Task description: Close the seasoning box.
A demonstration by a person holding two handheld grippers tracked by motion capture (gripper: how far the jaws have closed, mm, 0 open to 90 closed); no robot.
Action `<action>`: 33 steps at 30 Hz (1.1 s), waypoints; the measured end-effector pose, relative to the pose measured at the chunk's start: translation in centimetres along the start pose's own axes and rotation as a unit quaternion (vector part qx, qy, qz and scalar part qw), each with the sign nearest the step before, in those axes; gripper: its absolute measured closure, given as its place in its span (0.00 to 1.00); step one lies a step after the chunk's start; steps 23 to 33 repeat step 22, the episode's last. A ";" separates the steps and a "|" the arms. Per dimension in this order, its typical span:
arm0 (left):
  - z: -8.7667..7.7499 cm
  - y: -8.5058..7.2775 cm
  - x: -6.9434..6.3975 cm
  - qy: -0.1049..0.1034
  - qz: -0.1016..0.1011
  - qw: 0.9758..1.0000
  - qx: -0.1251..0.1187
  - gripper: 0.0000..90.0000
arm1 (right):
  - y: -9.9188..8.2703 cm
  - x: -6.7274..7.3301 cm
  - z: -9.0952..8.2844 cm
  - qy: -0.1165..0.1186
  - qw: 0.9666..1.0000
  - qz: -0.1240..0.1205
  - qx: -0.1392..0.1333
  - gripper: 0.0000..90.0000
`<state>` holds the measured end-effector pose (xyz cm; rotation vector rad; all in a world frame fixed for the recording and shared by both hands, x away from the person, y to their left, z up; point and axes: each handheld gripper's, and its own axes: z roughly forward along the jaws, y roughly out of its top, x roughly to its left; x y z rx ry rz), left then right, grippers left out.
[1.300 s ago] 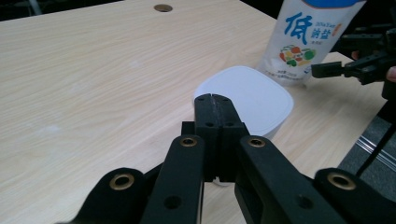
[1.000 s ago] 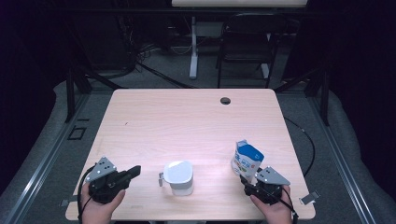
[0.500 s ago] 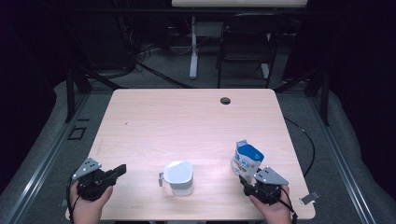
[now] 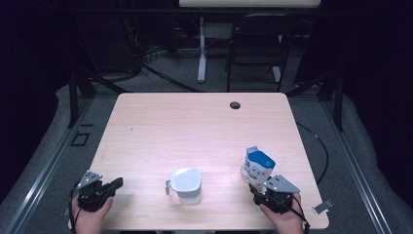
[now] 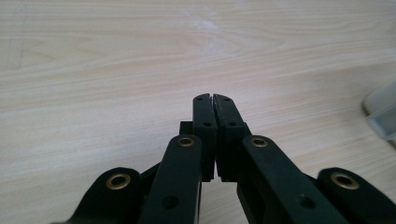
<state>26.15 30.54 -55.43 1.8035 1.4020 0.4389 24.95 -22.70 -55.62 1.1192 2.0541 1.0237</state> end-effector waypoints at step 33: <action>0.5 -0.7 0.5 0.039 -0.002 0.999 0.010 0.91 | -0.3 -0.1 0.4 0.007 1.000 -0.002 0.006 0.41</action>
